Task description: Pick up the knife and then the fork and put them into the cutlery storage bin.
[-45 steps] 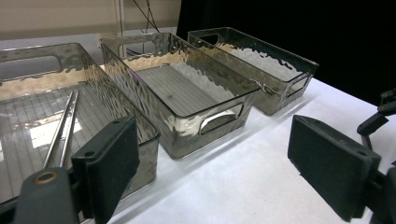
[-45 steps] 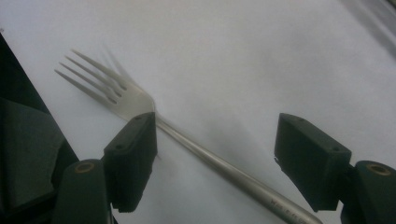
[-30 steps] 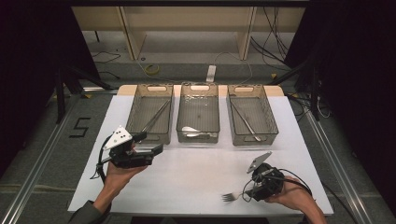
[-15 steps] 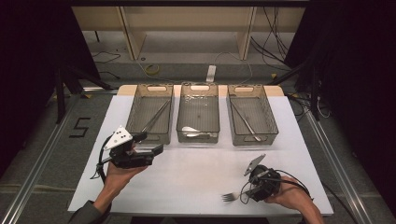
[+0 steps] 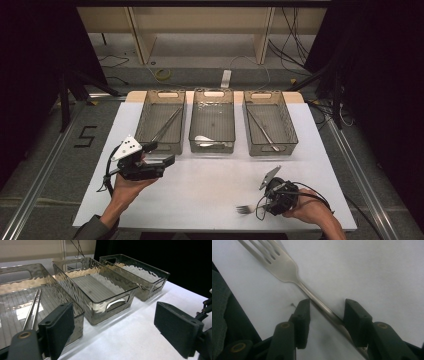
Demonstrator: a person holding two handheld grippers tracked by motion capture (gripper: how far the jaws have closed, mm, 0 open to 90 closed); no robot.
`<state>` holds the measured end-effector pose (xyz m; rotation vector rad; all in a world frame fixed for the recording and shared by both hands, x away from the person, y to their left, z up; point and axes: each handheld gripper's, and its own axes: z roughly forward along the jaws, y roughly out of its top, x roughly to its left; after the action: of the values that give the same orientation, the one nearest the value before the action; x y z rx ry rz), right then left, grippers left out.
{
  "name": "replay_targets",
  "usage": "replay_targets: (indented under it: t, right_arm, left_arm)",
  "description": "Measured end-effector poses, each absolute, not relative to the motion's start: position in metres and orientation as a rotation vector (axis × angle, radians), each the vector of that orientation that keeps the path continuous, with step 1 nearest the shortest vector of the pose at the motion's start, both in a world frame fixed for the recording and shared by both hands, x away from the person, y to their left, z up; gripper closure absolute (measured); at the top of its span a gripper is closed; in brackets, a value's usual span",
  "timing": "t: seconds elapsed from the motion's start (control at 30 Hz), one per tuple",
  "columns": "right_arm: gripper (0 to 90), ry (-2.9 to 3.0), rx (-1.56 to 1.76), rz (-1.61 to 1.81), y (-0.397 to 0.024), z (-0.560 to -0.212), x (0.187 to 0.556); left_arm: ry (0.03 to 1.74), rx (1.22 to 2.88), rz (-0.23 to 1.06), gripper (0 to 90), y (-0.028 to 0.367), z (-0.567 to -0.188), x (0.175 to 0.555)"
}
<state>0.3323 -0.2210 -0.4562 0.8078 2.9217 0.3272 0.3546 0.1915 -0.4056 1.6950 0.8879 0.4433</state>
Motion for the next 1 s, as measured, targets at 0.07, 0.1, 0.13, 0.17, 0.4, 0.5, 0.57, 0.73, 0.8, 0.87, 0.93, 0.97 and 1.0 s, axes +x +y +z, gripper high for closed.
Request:
replay_targets:
  t: [0.07,0.1,0.13,0.17,0.4,0.5,0.57,0.73,0.8,0.87,0.93,0.97,1.0]
  right_arm:
    - [62.5,2.926,0.790,0.324,-0.2200,-0.4562,0.3318]
    - [63.8,2.928,0.788,0.318,-0.2193,-0.4559,0.3312]
    - [64.7,2.932,0.802,0.311,-0.2181,-0.4555,0.3303]
    - [65.4,2.932,0.790,0.310,-0.2180,-0.4556,0.3303]
    - [72.8,2.946,0.753,0.306,-0.2162,-0.4554,0.3292]
    - [74.8,2.953,0.750,0.291,-0.2148,-0.4550,0.3290]
    - [76.7,2.961,0.738,0.288,-0.2138,-0.4553,0.3291]
    - [82.5,2.968,0.730,0.275,-0.2118,-0.4549,0.3287]
    - [84.2,2.972,0.739,0.282,-0.2113,-0.4552,0.3288]
    - [84.5,2.973,0.741,0.280,-0.2111,-0.4552,0.3290]
    - [84.7,2.973,0.742,0.278,-0.2109,-0.4550,0.3289]
    - [84.8,2.972,0.744,0.278,-0.2109,-0.4550,0.3288]
    - [84.8,2.970,0.746,0.278,-0.2109,-0.4548,0.3287]
  left_arm:
    - [0.891,1.699,0.441,16.0,0.1913,-0.4061,0.3548]
    - [0.889,1.701,0.442,16.0,0.1912,-0.4060,0.3547]
    - [0.888,1.699,0.442,16.0,0.1912,-0.4059,0.3545]
    - [0.887,1.698,0.442,16.0,0.1912,-0.4058,0.3545]
    - [0.890,1.700,0.443,16.0,0.1907,-0.4061,0.3545]
    - [0.890,1.698,0.444,16.0,0.1908,-0.4058,0.3541]
    - [0.890,1.697,0.445,16.0,0.1916,-0.4058,0.3545]
    - [0.891,1.698,0.442,16.0,0.1912,-0.4059,0.3544]
    - [0.893,1.698,0.444,16.0,0.1907,-0.4060,0.3542]
    - [0.892,1.698,0.445,16.0,0.1916,-0.4057,0.3542]
    - [0.897,1.693,0.445,16.0,0.1922,-0.4060,0.3549]
    - [0.897,1.693,0.446,16.0,0.1923,-0.4061,0.3550]
    - [0.897,1.694,0.446,16.0,0.1922,-0.4060,0.3550]
